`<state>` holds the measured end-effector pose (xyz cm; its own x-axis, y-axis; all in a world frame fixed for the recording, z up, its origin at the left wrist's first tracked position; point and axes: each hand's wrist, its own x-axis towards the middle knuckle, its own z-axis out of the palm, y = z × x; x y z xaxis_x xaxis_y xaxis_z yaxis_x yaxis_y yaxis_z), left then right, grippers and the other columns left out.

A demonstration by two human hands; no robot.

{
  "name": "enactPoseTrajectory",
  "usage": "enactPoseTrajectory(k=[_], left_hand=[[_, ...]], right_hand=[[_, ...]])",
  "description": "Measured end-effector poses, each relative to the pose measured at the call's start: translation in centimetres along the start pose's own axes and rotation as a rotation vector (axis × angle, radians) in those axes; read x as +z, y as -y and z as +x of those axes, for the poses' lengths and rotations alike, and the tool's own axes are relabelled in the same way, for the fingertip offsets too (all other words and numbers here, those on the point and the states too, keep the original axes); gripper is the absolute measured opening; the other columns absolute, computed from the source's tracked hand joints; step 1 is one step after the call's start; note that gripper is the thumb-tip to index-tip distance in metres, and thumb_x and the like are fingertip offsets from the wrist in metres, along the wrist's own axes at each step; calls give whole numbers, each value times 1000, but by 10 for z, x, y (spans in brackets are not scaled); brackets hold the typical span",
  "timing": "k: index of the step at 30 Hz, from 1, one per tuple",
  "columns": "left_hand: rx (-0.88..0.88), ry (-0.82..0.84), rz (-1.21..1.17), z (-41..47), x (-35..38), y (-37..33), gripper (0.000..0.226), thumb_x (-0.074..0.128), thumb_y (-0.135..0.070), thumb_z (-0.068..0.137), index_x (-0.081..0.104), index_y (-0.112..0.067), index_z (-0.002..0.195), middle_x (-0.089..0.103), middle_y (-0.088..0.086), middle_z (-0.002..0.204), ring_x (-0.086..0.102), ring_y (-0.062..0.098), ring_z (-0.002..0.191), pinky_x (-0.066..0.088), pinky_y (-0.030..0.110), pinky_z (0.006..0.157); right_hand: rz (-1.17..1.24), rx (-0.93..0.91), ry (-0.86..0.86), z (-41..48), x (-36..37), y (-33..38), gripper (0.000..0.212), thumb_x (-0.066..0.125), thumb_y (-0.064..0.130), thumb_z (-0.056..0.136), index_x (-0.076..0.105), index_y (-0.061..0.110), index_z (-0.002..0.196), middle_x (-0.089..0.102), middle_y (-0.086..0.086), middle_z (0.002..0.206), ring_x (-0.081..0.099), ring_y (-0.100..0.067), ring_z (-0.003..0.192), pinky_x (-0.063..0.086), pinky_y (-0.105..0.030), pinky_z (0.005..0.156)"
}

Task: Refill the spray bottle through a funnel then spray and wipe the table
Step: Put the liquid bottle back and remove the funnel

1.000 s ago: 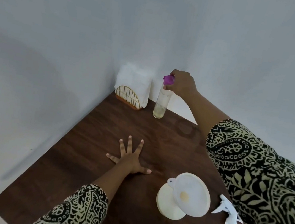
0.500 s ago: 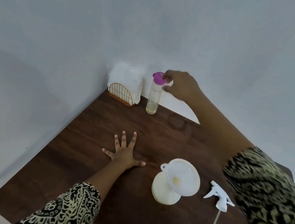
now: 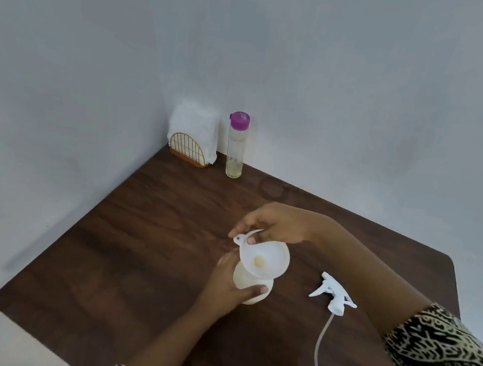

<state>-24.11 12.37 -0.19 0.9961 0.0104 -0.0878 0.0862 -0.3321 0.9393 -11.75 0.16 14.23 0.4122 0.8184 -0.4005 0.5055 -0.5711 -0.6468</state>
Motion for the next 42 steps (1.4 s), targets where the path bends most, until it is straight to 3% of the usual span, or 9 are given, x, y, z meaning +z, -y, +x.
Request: enactPoseTrajectory(k=[4,9,13,17,21,27,33,42], left_hand=[[-7,-98,22,-2,12,4,59,83,-34,68,46,-55,110,60,-9,121,55,12,117,48,33,96],[-66,-93,30,-5,16,7,53,81,-37,72,50,-40,115,60,-5,123,54,15,117,45,32,98],[-119,-72,35,-5,17,3,58,79,-34,76,54,-24,127,58,-4,126,53,13,116,41,25,93],[-129,-55,72,-5,16,-2,62,77,-34,78,51,-18,132,56,-3,129,49,12,118,38,24,93],[-154,-40,120,-6,15,-5,63,74,-40,80,50,-18,134,52,-1,136,48,18,125,40,29,97],[-137,-55,171,-6,16,-7,61,72,-41,82,52,-21,135,52,-1,138,47,20,127,41,35,101],[-181,-51,183,-5,16,-7,67,72,-45,80,49,-20,138,49,-1,141,47,21,128,42,38,104],[-188,-57,179,-5,17,-8,68,72,-41,82,47,-16,139,47,2,144,46,21,129,42,37,104]], right_hand=[[68,18,-94,-4,5,0,23,65,10,87,67,18,108,67,11,98,58,6,83,44,-7,74],[196,135,-192,-23,5,-12,17,64,11,87,58,15,103,66,3,91,63,-13,83,54,-27,68],[276,206,-310,-43,17,-18,14,63,22,90,53,16,99,66,0,85,62,-16,74,51,-21,55],[444,248,-380,-52,30,-20,11,61,17,91,53,14,99,68,-7,83,66,-16,66,57,-27,59],[531,276,-394,-55,39,-20,22,54,13,94,63,15,114,67,-5,78,60,-12,58,53,-24,58],[504,265,-730,-58,53,-14,26,52,13,94,70,18,112,59,1,55,51,-5,42,44,-17,47],[479,289,-838,-58,66,-11,25,53,13,94,72,18,110,56,1,53,43,-6,39,40,-18,44],[450,355,-875,-54,75,-10,24,54,14,94,70,15,112,62,-3,63,50,-10,46,43,-15,46]])
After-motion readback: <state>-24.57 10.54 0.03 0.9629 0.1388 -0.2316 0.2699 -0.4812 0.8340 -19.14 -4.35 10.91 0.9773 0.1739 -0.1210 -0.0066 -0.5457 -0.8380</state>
